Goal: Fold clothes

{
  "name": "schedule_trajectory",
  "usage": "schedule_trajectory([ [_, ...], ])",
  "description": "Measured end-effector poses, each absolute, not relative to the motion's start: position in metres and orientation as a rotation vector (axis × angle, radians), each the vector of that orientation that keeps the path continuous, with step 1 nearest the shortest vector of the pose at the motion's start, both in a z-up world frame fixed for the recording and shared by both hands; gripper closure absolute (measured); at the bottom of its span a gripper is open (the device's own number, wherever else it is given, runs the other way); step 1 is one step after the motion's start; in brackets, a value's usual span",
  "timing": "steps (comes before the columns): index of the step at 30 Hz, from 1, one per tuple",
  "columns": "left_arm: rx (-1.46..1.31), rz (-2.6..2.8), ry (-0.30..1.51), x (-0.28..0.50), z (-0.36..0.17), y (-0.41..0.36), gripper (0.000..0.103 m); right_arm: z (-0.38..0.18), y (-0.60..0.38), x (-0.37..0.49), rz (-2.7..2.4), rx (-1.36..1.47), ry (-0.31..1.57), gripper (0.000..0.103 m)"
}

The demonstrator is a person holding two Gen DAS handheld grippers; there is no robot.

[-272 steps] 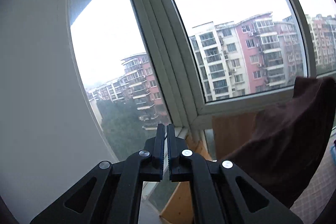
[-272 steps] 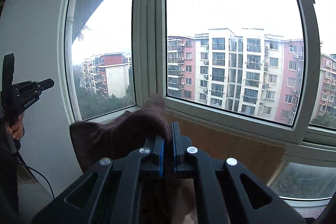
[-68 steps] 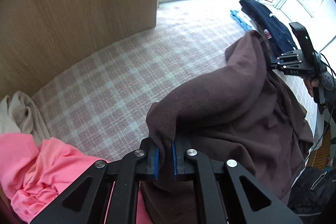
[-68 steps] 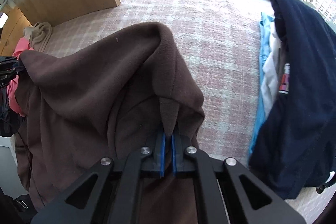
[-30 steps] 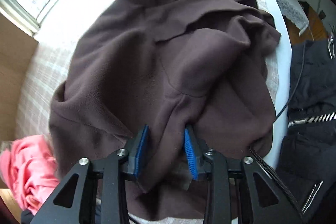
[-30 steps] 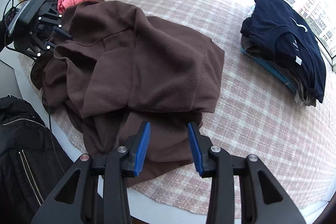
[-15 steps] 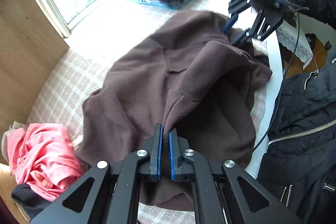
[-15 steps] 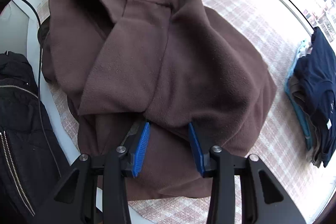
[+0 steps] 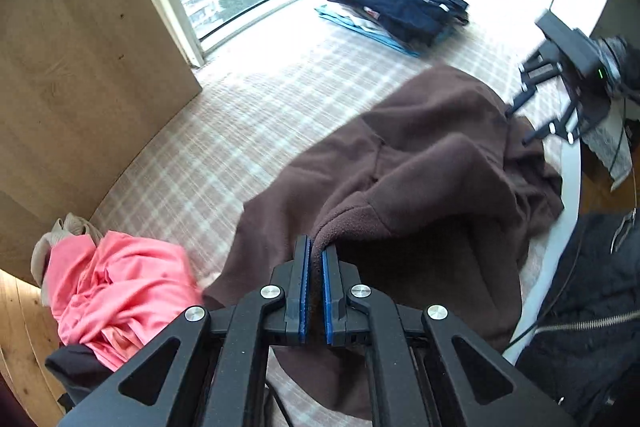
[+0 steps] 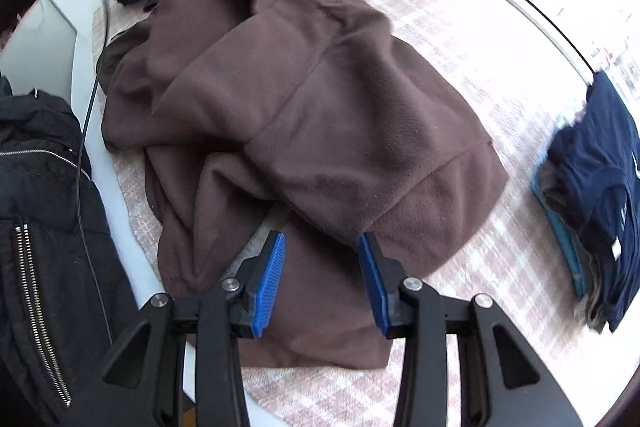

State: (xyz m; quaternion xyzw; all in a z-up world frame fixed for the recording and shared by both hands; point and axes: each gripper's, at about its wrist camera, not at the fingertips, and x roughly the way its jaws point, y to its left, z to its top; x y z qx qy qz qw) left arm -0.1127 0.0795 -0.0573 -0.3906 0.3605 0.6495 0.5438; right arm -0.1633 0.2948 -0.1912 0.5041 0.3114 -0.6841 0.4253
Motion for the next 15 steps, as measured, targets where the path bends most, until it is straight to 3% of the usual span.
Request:
schedule_trajectory([
  [8, -0.979, 1.556, 0.816, -0.138, -0.064, 0.103, 0.098, -0.190, 0.258, -0.141, -1.675, 1.107, 0.875, 0.065],
  [15, -0.987, 1.537, 0.830, -0.142, -0.068, 0.101, 0.098, -0.220, 0.247, -0.157, -1.591, 1.154, 0.981, 0.065],
])
